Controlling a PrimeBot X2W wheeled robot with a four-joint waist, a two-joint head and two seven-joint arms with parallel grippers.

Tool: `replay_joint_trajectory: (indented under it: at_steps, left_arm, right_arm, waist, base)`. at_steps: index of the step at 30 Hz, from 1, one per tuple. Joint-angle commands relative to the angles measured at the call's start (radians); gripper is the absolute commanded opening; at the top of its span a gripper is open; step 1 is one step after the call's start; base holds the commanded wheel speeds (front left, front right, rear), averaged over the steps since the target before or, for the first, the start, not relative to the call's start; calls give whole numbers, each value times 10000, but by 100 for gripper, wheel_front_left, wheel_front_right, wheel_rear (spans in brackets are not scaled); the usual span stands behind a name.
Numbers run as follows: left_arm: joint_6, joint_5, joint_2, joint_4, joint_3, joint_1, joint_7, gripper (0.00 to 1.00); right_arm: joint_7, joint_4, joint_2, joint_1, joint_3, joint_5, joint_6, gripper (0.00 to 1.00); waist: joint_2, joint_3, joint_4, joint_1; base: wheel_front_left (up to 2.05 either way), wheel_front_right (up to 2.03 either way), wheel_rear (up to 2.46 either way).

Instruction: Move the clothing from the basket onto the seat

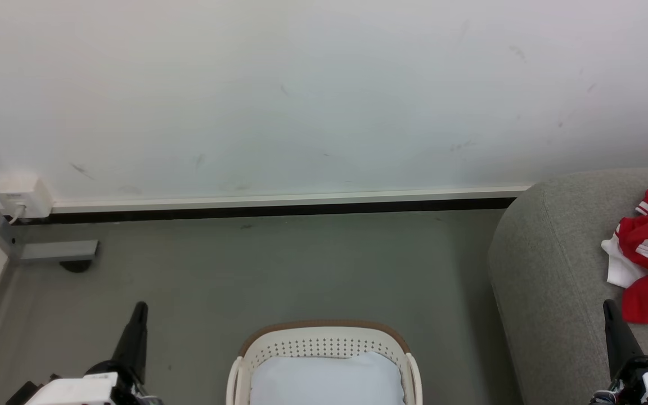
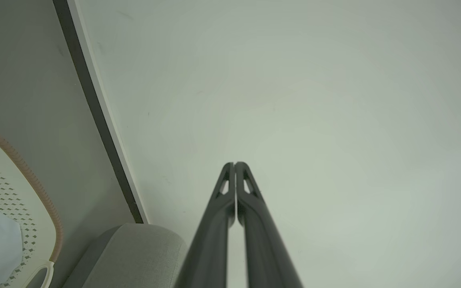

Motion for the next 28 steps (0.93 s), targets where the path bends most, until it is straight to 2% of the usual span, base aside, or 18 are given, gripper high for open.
replay_joint_trajectory:
  at_steps: [1, 28]
  left_arm:
    - [-63, -136, 18, -26, 25, -84, 34, 0]
    - [-63, -137, 18, -27, 25, -84, 33, 0]
  right_arm:
    - [27, -48, -7, -120, -26, 23, -21, 0]
    - [26, -48, -9, -120, -25, 23, -21, 0]
  waist:
    - [0, 0, 0, 0]
    - [0, 0, 0, 0]
  base:
    - [0, 0, 0]
    - [0, 0, 0]
